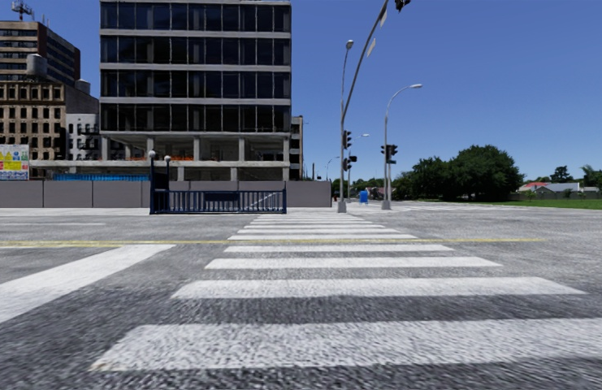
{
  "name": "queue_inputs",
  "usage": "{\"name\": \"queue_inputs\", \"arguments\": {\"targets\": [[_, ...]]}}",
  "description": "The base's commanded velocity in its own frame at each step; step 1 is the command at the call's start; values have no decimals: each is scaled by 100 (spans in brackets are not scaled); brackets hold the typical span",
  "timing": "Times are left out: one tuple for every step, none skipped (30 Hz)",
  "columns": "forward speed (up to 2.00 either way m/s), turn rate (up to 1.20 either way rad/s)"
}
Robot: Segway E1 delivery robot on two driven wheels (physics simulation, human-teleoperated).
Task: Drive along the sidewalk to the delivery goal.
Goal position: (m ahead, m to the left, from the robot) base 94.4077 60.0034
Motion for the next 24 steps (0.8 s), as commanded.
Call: {"name": "queue_inputs", "arguments": {"targets": [[200, 0], [200, 0], [200, 0], [200, 0], [200, 0], [200, 0], [200, 0], [200, 0], [200, 0], [200, 0], [200, 0], [200, 0], [200, 0], [200, 0], [200, -8], [200, -11], [200, -11], [200, -13], [200, -14], [200, -14], [200, -14], [200, -14], [200, -14], [200, -14]]}}
